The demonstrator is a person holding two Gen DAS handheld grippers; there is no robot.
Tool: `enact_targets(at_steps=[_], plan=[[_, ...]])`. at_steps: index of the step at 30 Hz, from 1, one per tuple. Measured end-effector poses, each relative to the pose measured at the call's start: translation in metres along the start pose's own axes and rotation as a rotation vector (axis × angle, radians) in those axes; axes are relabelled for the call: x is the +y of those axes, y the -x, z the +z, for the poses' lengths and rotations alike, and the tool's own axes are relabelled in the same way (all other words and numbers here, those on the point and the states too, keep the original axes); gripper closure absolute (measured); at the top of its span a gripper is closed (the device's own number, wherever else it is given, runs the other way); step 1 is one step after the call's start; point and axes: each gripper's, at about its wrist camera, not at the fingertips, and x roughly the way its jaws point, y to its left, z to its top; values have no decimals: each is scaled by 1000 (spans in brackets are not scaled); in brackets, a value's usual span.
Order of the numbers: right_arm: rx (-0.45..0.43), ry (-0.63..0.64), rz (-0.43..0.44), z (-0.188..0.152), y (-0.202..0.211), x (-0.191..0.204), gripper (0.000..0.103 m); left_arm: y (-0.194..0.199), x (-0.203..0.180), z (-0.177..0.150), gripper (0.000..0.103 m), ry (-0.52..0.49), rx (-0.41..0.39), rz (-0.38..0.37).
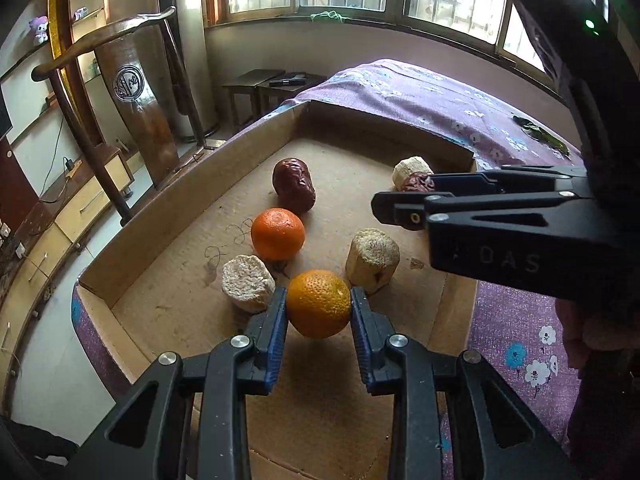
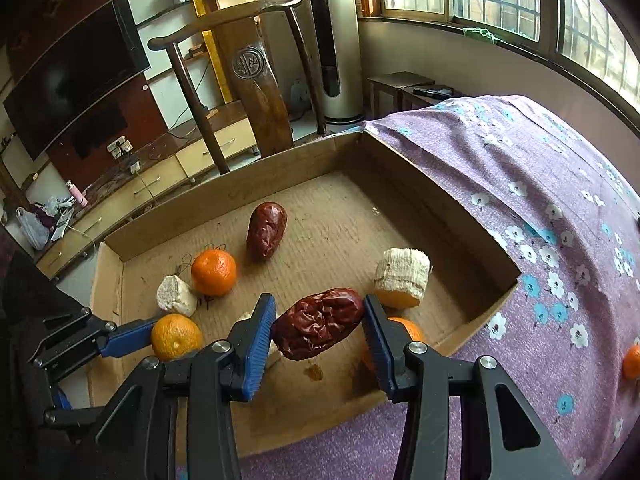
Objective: Organize fruits
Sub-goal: 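Open both tools to drop the orange and date into the box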
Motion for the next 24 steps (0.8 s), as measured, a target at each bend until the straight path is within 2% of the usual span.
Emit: enact_targets(at_steps=[12, 13, 14, 16, 20, 22, 24], plan=[[21, -14, 19, 10, -32, -3, 54, -13, 4, 6, 73, 18, 24, 7], [22, -17, 25, 11, -32, -3, 52, -13, 3, 6, 73, 18, 22, 9], [19, -21, 35, 11, -32, -3, 45, -13, 3, 6, 73, 17, 22, 11], [4, -27, 49, 11, -28, -4, 40, -13, 3, 6, 73, 22, 23, 11], [-14, -30, 40, 7, -15, -5, 37, -12, 2, 5, 72, 24, 25, 15], [-32, -40, 33, 3, -3, -7, 36, -12, 2, 5, 63, 26, 23, 22], [-51, -47, 21, -4, 10, -11, 33, -8, 2, 4, 45, 35, 10, 27]])
